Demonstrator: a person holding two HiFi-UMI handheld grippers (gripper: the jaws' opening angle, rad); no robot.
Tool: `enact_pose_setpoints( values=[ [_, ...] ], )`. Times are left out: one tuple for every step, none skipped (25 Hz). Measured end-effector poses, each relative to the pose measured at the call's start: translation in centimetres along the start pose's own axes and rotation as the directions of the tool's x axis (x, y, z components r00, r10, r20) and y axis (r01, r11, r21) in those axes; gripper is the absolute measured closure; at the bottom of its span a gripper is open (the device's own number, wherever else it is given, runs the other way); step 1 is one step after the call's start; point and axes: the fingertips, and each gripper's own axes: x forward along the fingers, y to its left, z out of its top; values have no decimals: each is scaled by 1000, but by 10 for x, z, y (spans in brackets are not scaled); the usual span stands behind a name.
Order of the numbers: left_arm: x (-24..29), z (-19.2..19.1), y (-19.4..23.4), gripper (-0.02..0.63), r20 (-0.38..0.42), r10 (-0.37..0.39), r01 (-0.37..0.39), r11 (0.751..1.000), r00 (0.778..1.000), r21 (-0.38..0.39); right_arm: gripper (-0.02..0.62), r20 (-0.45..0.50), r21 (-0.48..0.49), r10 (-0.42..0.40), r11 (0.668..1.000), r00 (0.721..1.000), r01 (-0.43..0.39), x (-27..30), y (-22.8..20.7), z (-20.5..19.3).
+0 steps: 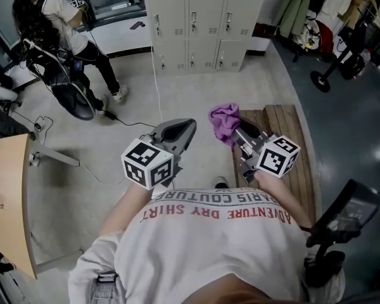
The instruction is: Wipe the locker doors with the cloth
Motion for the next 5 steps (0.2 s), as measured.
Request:
enact_pose_setpoints(
  values=[
    [2, 0, 1, 606, -1, 0, 0, 1000, 1000, 0, 520, -1, 1, -1, 1000, 1000, 1, 1, -2, 0],
    [3, -2, 2, 606, -3, 0, 0, 1000, 1000, -1, 520, -2, 1, -2, 1000, 1000, 2, 2, -4, 0],
    [5, -3, 2, 606, -5, 0, 0, 1000, 1000, -2, 520, -5, 2, -2, 1000, 1000, 2, 2, -6, -2],
    [6, -5, 3, 606, -6, 0, 0, 1000, 1000, -3, 520, -7, 4, -2, 1000, 1000, 2, 2, -8, -4],
    [7, -7, 3, 606, -8, 0, 0, 1000, 1000, -4, 520, -10, 5, -2, 1000, 1000, 2, 2, -10, -6]
  ],
)
